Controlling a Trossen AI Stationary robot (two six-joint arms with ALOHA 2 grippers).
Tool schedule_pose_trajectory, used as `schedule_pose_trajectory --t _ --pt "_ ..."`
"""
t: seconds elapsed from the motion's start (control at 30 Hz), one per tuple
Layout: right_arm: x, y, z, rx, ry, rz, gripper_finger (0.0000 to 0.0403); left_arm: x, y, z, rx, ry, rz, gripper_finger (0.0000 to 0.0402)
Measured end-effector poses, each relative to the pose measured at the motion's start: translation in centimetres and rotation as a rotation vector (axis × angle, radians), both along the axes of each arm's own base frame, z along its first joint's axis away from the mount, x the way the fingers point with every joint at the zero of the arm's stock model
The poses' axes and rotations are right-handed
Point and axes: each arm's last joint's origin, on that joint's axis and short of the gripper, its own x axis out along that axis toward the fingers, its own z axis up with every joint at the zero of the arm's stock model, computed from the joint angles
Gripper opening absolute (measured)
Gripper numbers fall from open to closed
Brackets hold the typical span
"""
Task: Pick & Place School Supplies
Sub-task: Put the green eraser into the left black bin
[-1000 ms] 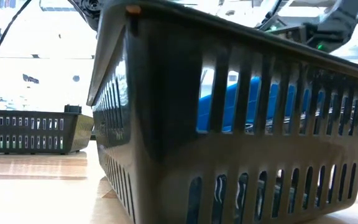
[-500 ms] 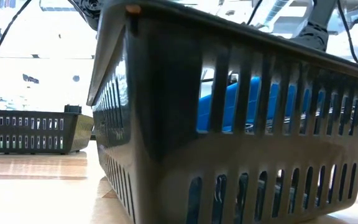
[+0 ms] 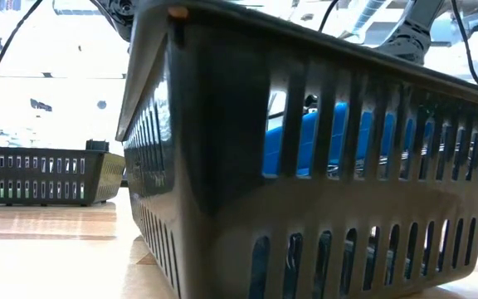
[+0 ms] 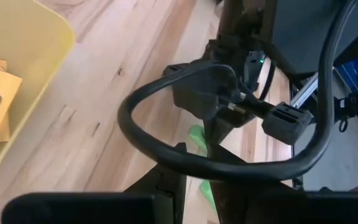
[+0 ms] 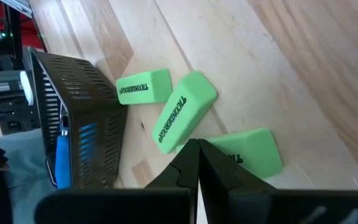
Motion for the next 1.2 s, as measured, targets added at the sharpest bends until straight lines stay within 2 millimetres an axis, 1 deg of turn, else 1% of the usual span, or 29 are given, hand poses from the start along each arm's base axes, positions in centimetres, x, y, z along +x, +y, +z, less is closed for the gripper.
schedule_pose_trajectory --t 0.1,0.2,0.37,0.4,0.43,0.57,0.67,0.77,0.87,0.97,1.1,1.2 --pt "-0.1 -0.3 -0.1 -0.024 0.005 0.006 0.0000 0.0 0.1 0.0 0.005 -0.005 -0.016 0.0058" --pt "-0.3 -1.3 -0.2 -0.028 0.015 -0.003 0.0000 0.0 0.0 0.0 -0.001 -0.007 -0.025 0.0058" --pt "-0.5 -3.8 -0.2 -0.043 0.036 -0.058 0.0000 0.0 0.0 0.0 -0.001 -0.007 -0.025 0.0058" --pt "-0.6 -4.4 -0.3 -0.096 0.064 -0.086 0.0000 0.0 0.0 0.0 0.000 -0.007 -0.025 0.0058" --pt "-0.8 -4.9 -0.3 -0.093 0.083 -0.078 0.0000 0.0 0.0 0.0 0.002 -0.008 -0.028 0.0058" --pt "-0.8 -6.6 0.7 -0.148 0.114 -0.058 0.0000 0.0 0.0 0.0 0.007 -0.015 -0.054 0.0058" --pt "-1.0 -8.0 1.9 -0.194 0.116 -0.077 0.0000 0.0 0.0 0.0 0.006 -0.012 -0.054 0.0058" --pt "-1.5 -8.9 3.2 -0.254 0.116 -0.119 0.0000 -0.1 0.1 0.0 0.007 -0.013 -0.051 0.0058" --pt "-2.1 -9.4 5.6 -0.281 0.057 -0.150 0.0000 -0.1 0.3 0.1 0.009 -0.017 -0.047 0.0058" --pt "-2.7 -9.1 7.9 -0.279 -0.011 -0.140 0.0000 -0.1 0.5 0.1 0.011 -0.019 -0.041 0.0058" --pt "-2.7 -8.4 11.3 -0.258 -0.204 -0.143 0.0000 0.0 1.0 0.3 0.017 -0.050 -0.027 0.0058" --pt "-2.6 -7.6 12.6 -0.237 -0.289 -0.124 0.0000 0.1 1.2 0.6 0.018 -0.086 -0.021 0.0058"
